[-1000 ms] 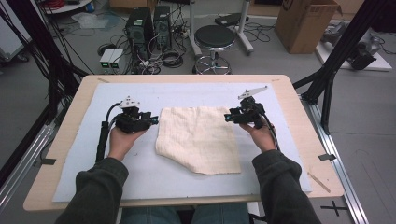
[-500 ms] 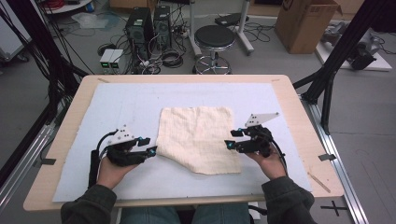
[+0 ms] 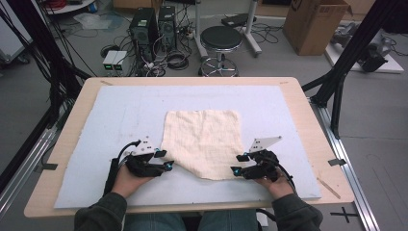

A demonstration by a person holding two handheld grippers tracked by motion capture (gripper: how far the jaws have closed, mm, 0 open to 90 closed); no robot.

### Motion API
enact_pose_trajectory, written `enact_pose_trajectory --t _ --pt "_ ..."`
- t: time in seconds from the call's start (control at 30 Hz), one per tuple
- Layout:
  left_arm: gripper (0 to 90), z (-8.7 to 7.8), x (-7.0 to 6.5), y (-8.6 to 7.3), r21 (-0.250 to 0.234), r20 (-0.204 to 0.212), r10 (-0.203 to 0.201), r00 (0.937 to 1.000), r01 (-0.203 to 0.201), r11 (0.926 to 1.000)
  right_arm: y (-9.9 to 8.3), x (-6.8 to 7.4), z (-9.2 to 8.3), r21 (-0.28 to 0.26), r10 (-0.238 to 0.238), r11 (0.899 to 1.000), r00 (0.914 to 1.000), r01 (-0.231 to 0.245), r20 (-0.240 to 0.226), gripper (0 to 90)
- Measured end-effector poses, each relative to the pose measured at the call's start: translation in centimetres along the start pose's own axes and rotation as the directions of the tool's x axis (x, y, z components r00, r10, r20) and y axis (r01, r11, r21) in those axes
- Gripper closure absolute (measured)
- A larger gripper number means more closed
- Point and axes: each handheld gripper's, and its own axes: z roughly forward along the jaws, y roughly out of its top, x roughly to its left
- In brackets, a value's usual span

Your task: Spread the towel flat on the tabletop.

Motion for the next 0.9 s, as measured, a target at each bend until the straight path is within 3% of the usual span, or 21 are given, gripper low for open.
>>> enact_pose_trajectory --t 0.13,0.23,0.3,0.5,0.67,0.8,0.9 --pt "50.4 1.0 -0.3 -0.1 0.061 -0.010 0.035 0.9994 -0.034 0.9976 -0.3 0.0 0.4 0.028 0.004 1.000 0.9996 -0.003 -0.029 45.4" --pt "56.4 1.2 -0.2 0.0 0.059 -0.028 0.041 0.9988 -0.040 0.9975 -0.5 0.0 0.7 0.066 -0.009 0.998 0.9999 0.009 -0.011 47.4" --pt "64.2 1.2 -0.2 -0.1 0.058 -0.049 0.054 0.9973 -0.051 0.9970 -0.6 0.0 0.8 0.081 -0.003 0.997 0.9999 0.004 -0.010 49.4" --pt "86.5 0.8 -0.3 0.0 0.044 -0.063 0.077 0.9950 -0.075 0.9962 -0.5 0.0 1.1 0.098 -0.028 0.995 0.9996 0.027 0.005 52.0" --pt "87.4 -0.1 -0.5 0.3 0.020 -0.040 0.082 0.9958 -0.081 0.9965 -0.5 0.1 1.1 0.101 -0.039 0.994 0.9989 0.036 0.027 55.0" --pt "87.4 -1.2 -0.8 0.8 0.020 0.002 0.112 0.9937 -0.112 0.9935 -0.5 0.1 1.1 0.104 -0.043 0.994 0.9983 0.039 0.040 58.8" --pt "87.3 -1.6 -0.4 1.1 0.010 0.041 0.101 0.9940 -0.102 0.9947 -0.5 0.1 1.1 0.102 -0.046 0.994 0.9979 0.041 0.045 60.5"
